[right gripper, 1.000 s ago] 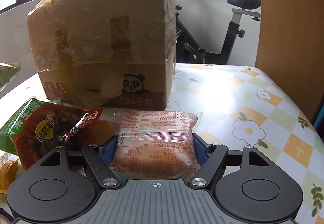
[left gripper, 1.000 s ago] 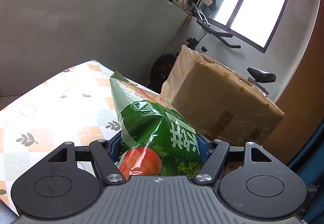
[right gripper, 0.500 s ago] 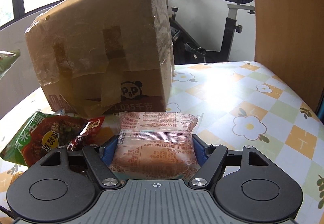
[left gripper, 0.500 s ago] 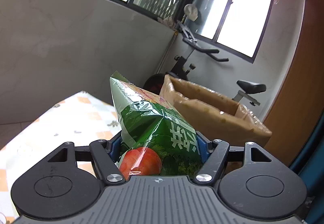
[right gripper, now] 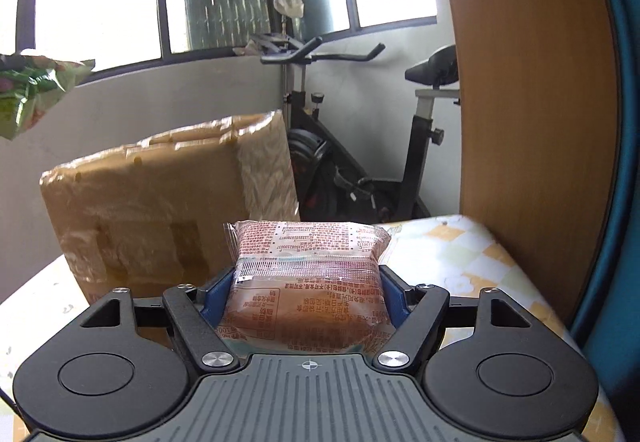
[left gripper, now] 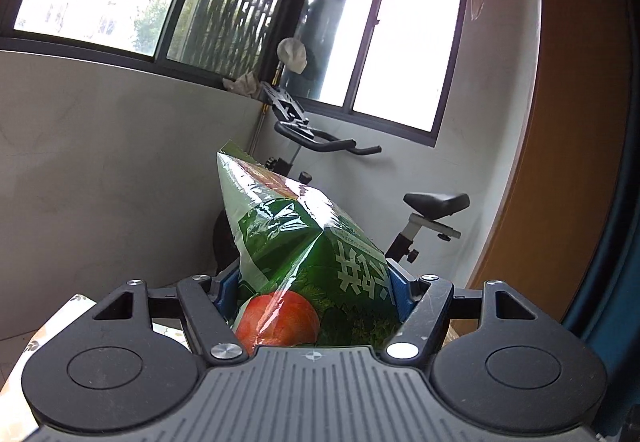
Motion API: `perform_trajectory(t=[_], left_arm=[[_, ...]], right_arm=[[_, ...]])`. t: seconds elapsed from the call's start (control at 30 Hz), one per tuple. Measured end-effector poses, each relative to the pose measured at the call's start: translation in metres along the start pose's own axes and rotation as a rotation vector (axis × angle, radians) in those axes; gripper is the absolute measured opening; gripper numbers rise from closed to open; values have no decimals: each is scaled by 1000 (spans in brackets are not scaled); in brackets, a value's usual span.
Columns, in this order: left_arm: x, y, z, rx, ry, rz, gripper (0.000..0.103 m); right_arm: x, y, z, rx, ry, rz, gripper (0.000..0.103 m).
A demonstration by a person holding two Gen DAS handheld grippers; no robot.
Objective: Organize snacks
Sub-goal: 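Carry both items over the box and open left tool to drop green bag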
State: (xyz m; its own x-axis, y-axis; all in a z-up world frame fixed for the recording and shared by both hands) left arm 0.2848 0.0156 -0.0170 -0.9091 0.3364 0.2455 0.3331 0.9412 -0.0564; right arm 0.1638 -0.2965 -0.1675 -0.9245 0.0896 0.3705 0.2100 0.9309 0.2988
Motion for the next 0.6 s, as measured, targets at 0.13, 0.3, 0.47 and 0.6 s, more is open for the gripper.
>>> perform_trajectory(t=[0.13,0.3,0.47,0.6], left_arm=[[-44,-8,-2,-90,53,-33,73],[-87,-21,9,-267,138,-114,73],[-124,-24,33,-355,243,-132,73],[-150,-6,49,-371,356,-150,73]], right_arm=[[-5,7,-52,47,-56,-32,70],[-29,37,-103,129,-75,-89,70],[-61,70,-121,169,-42,-121,70],[-83,93,-118,185,-4,-149,70]])
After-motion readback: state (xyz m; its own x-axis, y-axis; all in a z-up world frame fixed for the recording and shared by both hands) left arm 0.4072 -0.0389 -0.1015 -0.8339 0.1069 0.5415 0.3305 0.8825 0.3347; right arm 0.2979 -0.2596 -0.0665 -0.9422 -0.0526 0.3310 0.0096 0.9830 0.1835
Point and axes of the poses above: each gripper's, at about its wrist camera, not at the fingertips, and x roughly against the way its jaws point, y to its left, z to its underside, the point moved 7 cm from there along -x, roughly the way its jaws point, and after that the axes turned 9 degrees about -x, right-handed, at the moved point
